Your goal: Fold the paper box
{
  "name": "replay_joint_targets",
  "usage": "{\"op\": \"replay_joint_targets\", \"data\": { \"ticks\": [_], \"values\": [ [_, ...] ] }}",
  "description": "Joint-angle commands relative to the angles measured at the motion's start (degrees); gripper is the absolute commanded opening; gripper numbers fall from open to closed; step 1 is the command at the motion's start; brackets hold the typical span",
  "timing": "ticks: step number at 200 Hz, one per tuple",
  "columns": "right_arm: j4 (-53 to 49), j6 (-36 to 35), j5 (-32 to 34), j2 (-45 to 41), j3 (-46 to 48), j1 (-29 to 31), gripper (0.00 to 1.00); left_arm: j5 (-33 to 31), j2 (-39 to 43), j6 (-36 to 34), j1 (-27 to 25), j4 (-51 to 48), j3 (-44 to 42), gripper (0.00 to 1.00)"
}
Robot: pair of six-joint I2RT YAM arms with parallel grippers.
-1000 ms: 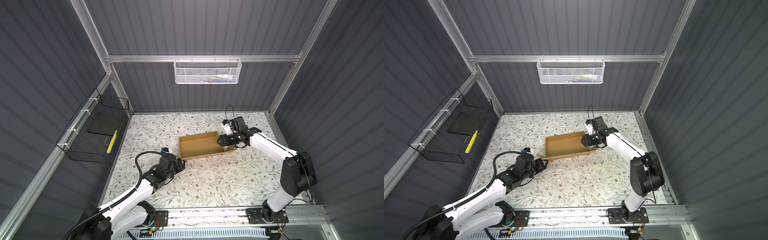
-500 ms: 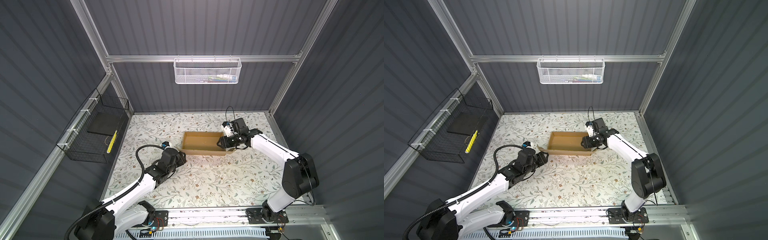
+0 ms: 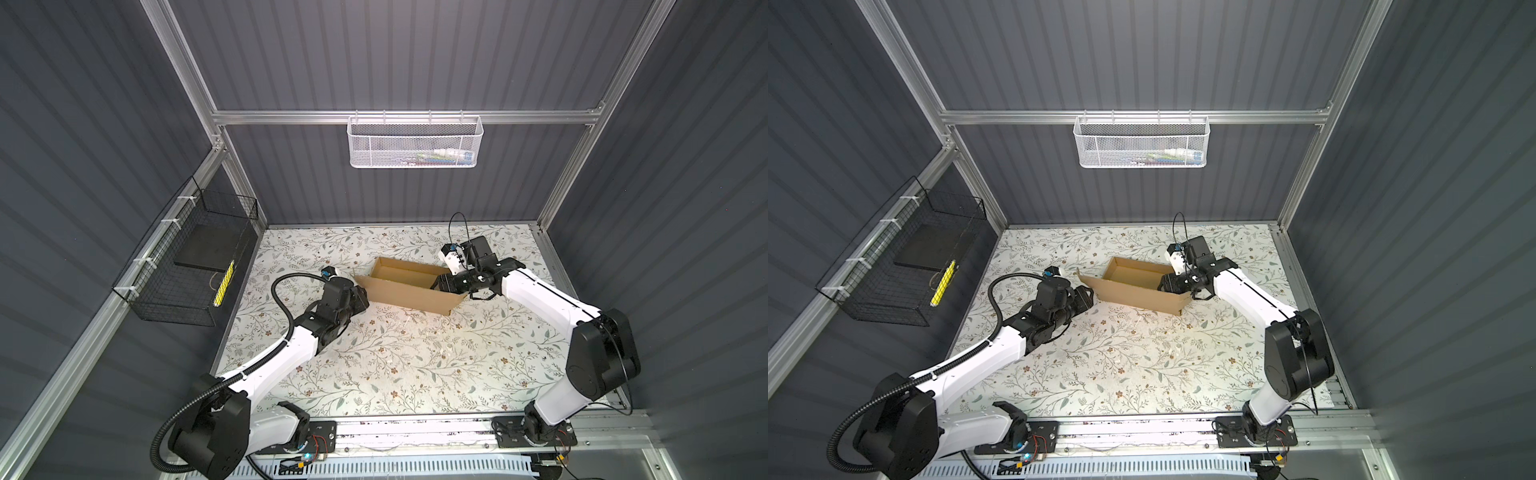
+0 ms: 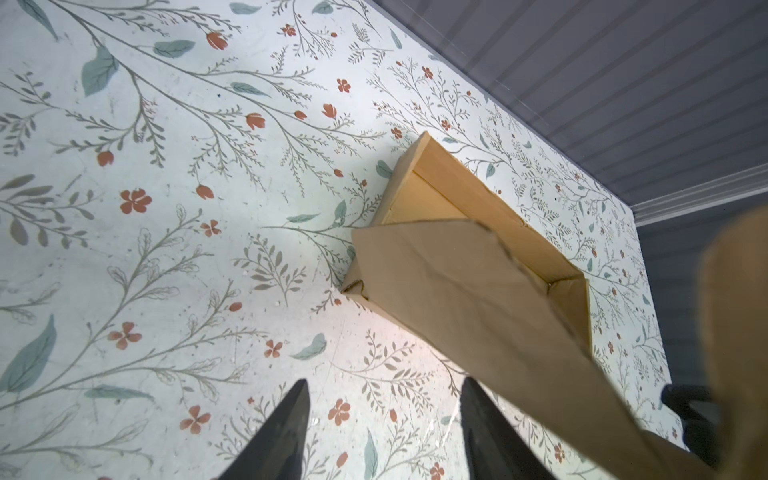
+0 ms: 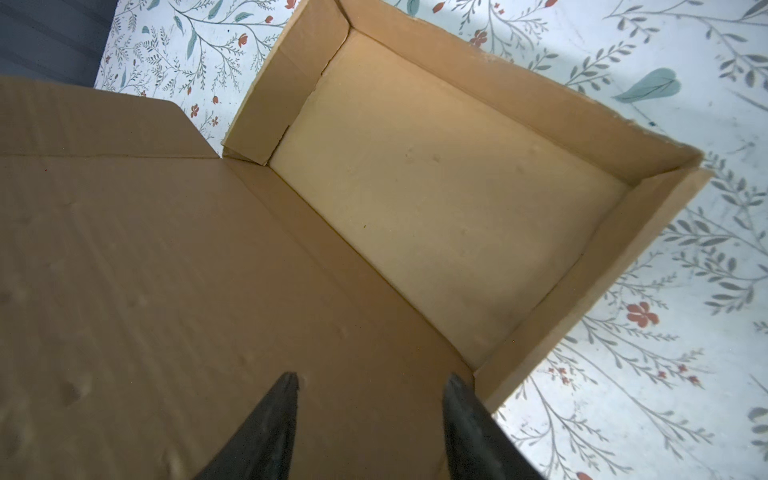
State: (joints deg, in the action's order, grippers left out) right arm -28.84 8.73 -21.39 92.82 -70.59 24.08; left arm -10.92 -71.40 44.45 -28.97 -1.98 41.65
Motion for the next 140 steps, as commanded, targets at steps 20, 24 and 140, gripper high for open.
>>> {"op": "replay_joint_targets", "data": {
  "ticks": [20,24,140],
  "values": [
    [-1.19,-0.24,-2.26,-1.32,-0.45,0.76,0.57,0.58,-3.80,-3.10,1.77,2.04,4.92,0.59],
    [-1.17,-0.24,-2.43,-1.40,-0.39,0.90,0.57,0.61,-4.27,-3.17,1.81,2.22,5.15,0.59],
    [0.62,1.63,-5.09,-4.12,1.17,4.64,0.56,0.63,-14.91,-4.64,3.38,5.32,12.85,0.59]
  ]
}}
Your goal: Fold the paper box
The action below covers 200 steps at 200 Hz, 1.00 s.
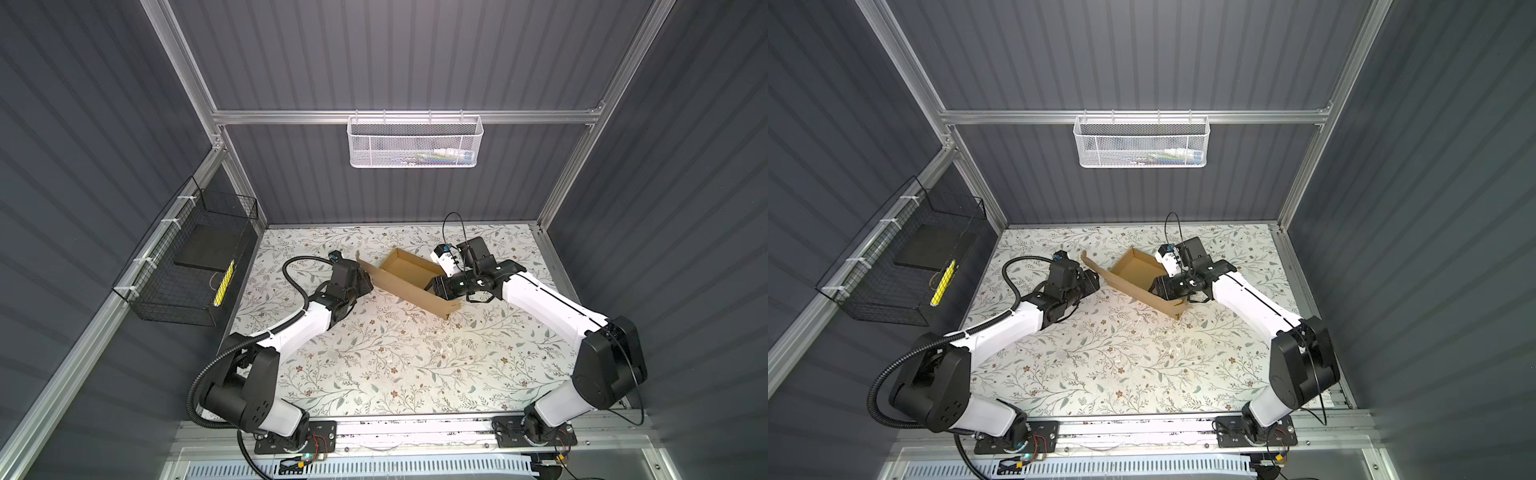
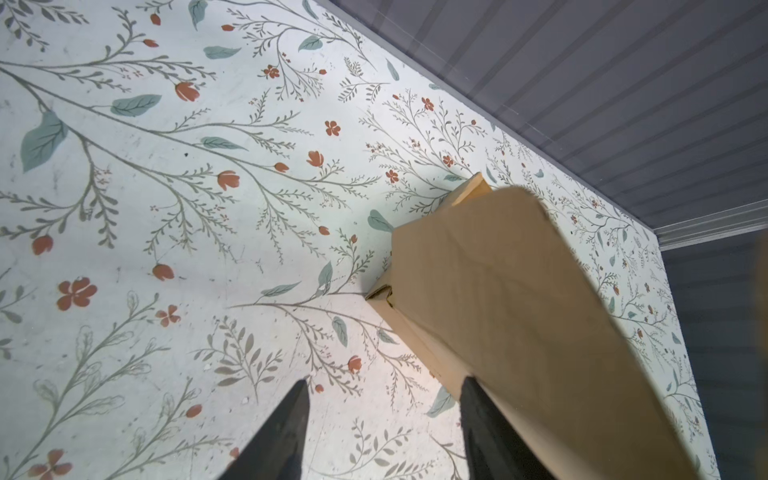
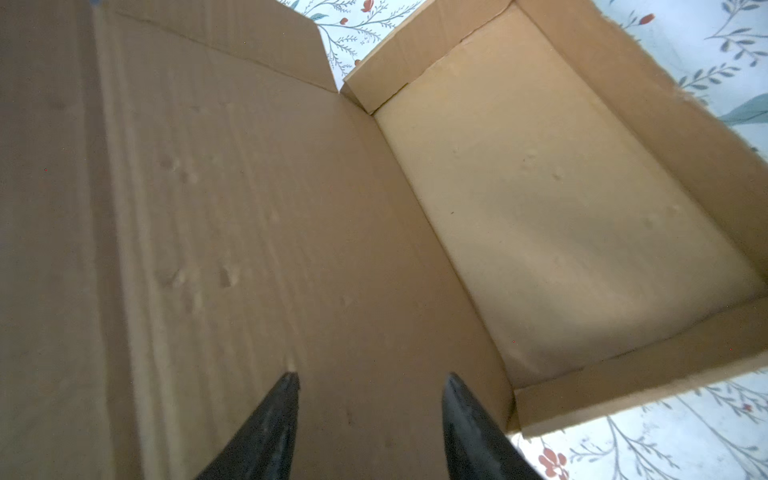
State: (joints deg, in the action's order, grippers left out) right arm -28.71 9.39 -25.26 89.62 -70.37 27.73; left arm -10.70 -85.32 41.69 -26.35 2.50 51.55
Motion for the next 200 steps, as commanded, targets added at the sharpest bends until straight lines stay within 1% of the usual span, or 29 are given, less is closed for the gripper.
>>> {"op": "replay_joint_targets", "data": {
  "ticks": [1,66,117,159,200],
  "values": [
    [0.49,0.98,-1.21,-0.94,0.94,1.04,0.56,0.46,-1.03,-1.92,0.81,0.84,3.03,0.59],
    [2.68,2.98,-1.64,0.11,-0.66,3.71,0.56,2.63,-5.30,-3.42,2.51,0.75,9.18,0.59],
    [5.02,4.93,-0.44,-0.40,-0.99,4.52,0.56,6.47,-8.36,-3.29,3.48,1.58,12.15,0.57],
    [6.17,5.62,3.62,-2.40,0.89,3.99,0.56,9.56,-6.79,-3.23,3.67,1.54,10.28,0.57],
    [9.10,7.05,4.45,-5.44,4.28,1.71,0.56,12.59,-2.78,-2.04,3.67,1.63,6.28,0.57]
  ]
}}
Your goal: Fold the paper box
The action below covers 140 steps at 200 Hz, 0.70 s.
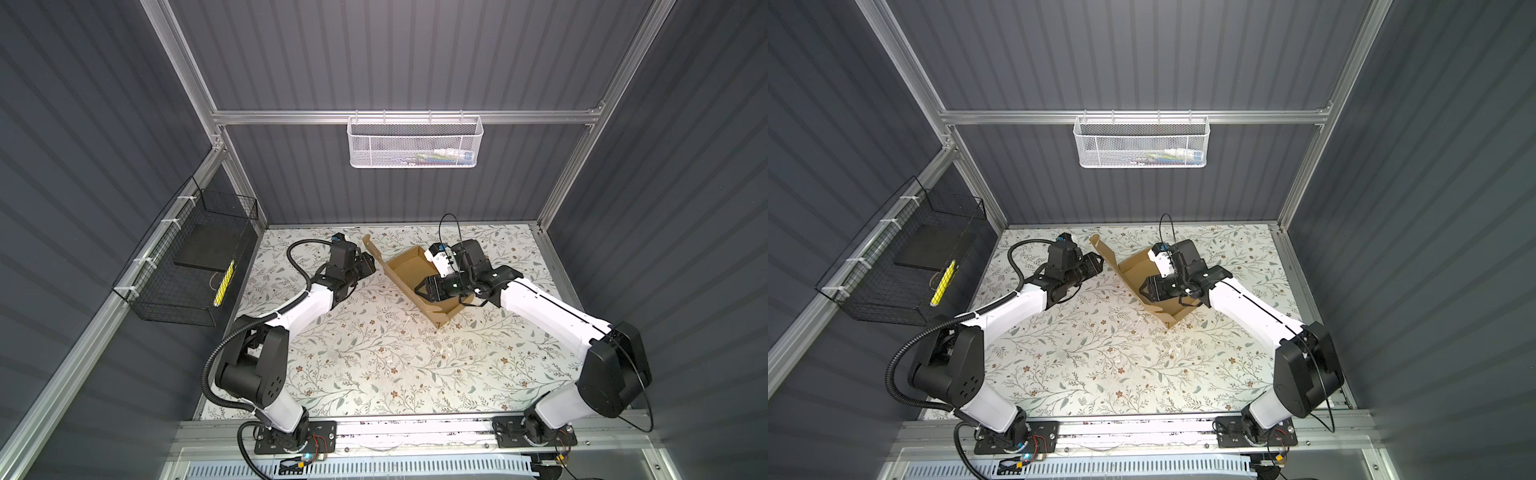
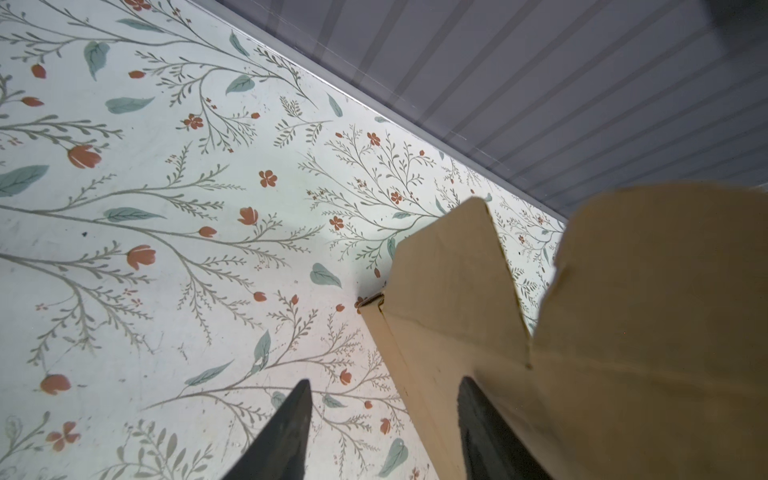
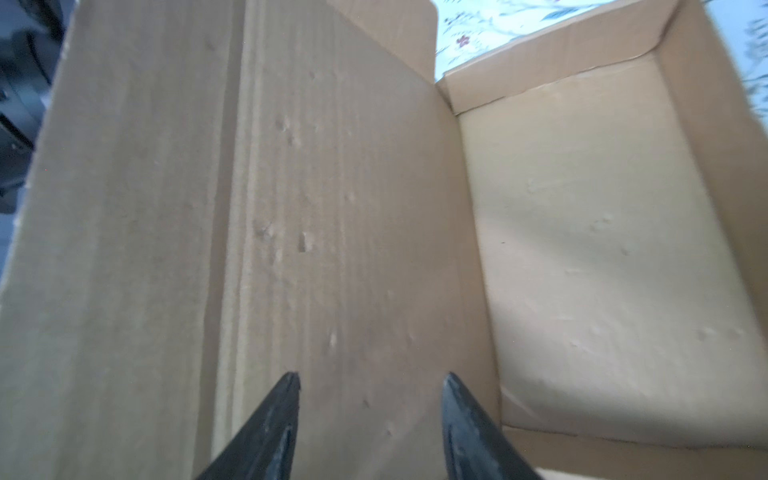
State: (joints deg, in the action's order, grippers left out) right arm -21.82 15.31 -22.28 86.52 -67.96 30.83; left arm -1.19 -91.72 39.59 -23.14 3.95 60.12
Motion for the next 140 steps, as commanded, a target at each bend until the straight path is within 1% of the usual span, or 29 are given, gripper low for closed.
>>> {"op": "replay_joint_targets", "data": {
  "ticks": [1,41,77,108,140],
  "values": [
    [2.22,1.12,1.51,-2.37,1.96,-1.43,0.56,3.15,3.73,0.10,0.46,0.19,-2.42,0.57],
    [2.15,0.95,1.80,-4.53,4.58,-3.27,0.56,6.58,7.15,2.60,0.37,1.62,-6.94,0.56],
    [1.87,0.60,1.89,-5.46,6.64,-3.67,0.56,9.47,9.41,5.20,-0.04,3.21,-10.23,0.56],
    [2.11,0.42,1.80,-6.14,8.72,-3.64,0.56,9.72,11.26,6.88,-1.49,4.58,-12.13,0.56],
    [3.17,-0.09,2.51,-7.28,11.61,-3.63,0.55,9.12,11.49,7.36,-4.80,4.95,-11.69,0.56]
  ]
}}
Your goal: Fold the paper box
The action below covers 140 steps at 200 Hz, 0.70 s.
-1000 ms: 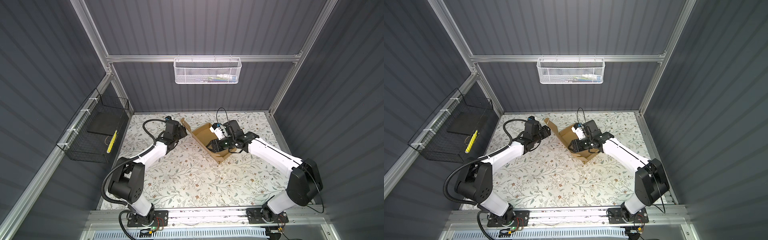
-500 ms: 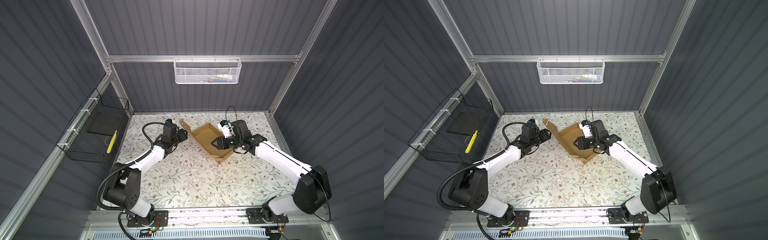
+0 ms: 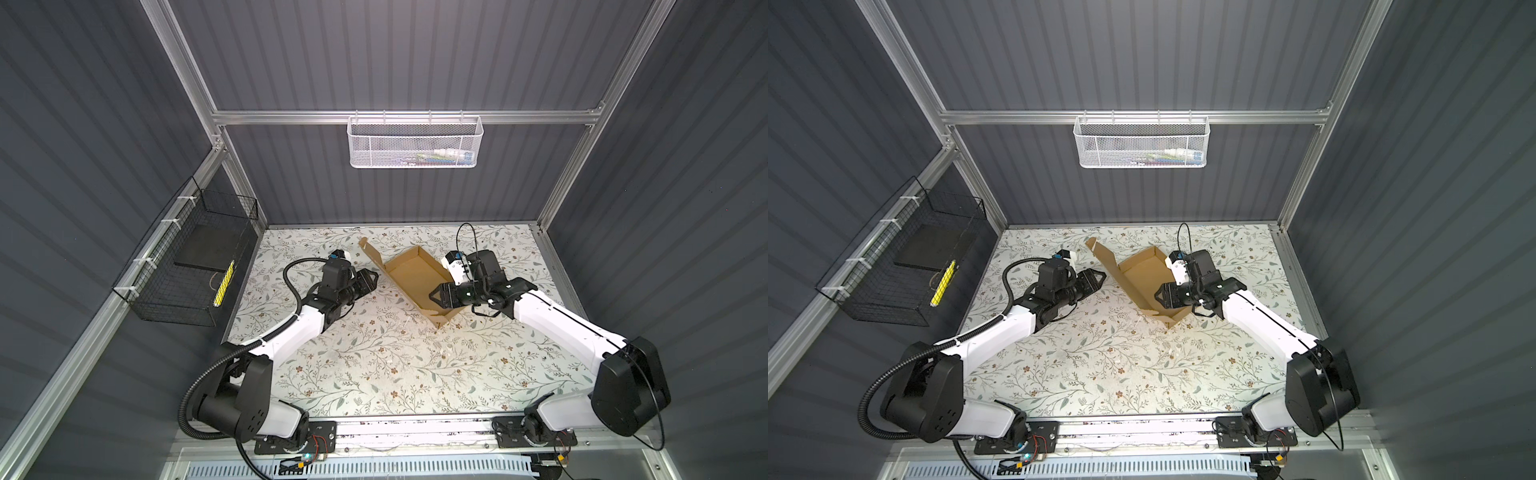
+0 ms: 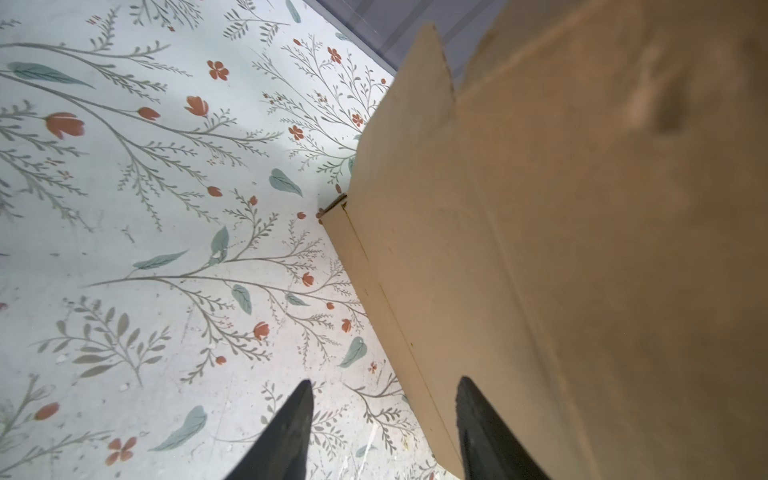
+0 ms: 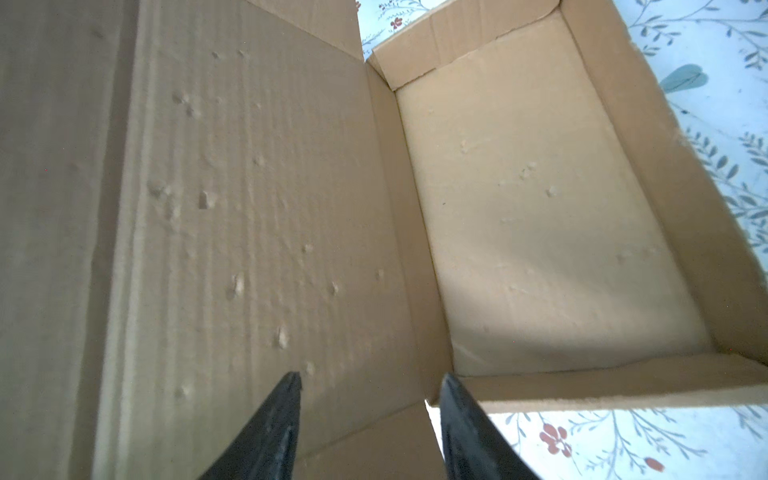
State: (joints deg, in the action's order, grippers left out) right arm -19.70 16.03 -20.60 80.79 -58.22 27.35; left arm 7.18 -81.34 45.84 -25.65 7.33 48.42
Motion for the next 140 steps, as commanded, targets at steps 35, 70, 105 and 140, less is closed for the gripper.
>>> {"op": "replay_joint_targets", "data": {
  "ticks": [35,70,105,140],
  "values": [
    [1.75,-1.35,2.97,-3.02,5.09,0.17,0.54,0.20,-0.03,0.69,-3.78,1.63,1.24,0.56],
    [2.74,-2.12,3.66,-4.75,7.58,1.93,0.54,0.04,-1.96,-0.61,-3.79,1.11,3.66,0.56],
    [4.02,-2.60,4.43,-5.12,8.44,5.28,0.54,-0.58,-4.20,-1.94,-3.79,0.58,6.40,0.55],
    [6.98,-1.38,3.94,-4.88,8.91,7.94,0.54,-1.64,-6.70,-3.04,-3.71,0.38,9.18,0.55]
  ]
}}
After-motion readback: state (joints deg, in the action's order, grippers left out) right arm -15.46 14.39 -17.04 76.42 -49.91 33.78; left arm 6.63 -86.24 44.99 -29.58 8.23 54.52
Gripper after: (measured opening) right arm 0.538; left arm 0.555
